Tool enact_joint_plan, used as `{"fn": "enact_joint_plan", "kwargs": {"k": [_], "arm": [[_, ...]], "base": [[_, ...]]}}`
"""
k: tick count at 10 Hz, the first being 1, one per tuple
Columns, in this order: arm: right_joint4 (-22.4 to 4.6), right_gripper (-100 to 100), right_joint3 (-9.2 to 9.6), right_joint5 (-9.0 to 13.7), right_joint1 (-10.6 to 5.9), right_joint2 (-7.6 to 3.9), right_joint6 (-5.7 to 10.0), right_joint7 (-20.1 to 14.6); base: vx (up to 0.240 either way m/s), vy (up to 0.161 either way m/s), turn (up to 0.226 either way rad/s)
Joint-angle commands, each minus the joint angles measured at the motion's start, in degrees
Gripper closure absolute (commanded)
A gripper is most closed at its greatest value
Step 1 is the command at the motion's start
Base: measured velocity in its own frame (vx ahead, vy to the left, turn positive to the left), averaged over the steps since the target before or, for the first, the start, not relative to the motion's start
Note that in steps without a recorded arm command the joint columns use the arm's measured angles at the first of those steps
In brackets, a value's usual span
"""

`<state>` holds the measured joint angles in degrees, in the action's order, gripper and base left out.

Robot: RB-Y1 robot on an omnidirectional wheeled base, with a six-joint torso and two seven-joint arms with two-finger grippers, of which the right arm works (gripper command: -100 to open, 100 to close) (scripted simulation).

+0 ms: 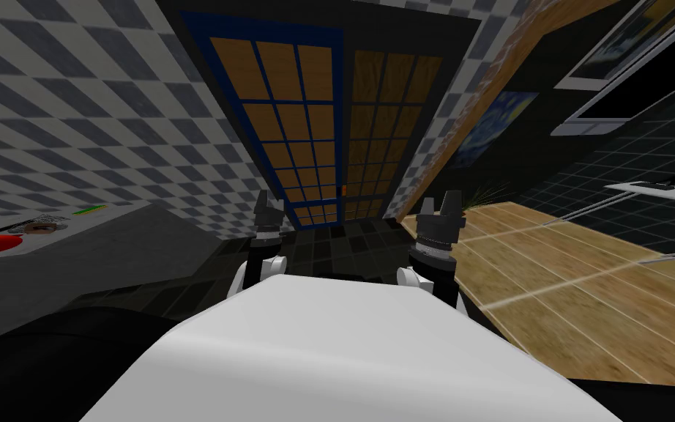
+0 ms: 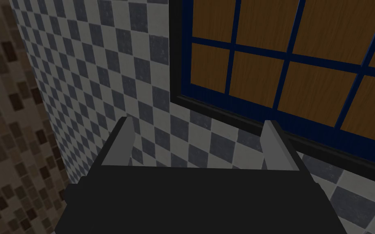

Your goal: Pull the door open

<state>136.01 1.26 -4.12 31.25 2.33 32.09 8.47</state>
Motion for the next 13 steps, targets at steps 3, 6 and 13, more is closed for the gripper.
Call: {"fn": "enact_joint_plan", "kwargs": {"k": [3,6,13], "arm": [[-4.8,-100,-1.16,-1.1,-1.34,-1.63,0.91,3.3],[-8.7,-100,-2.11,-1.9,-2.43,-2.67,1.64,5.9],[-17.4,-100,-4.23,-3.9,-4.91,-4.46,3.31,11.9]], "base": [[0.096,0.022,0.048],[0.100,0.015,0.035],[0.094,0.017,0.039]]}}
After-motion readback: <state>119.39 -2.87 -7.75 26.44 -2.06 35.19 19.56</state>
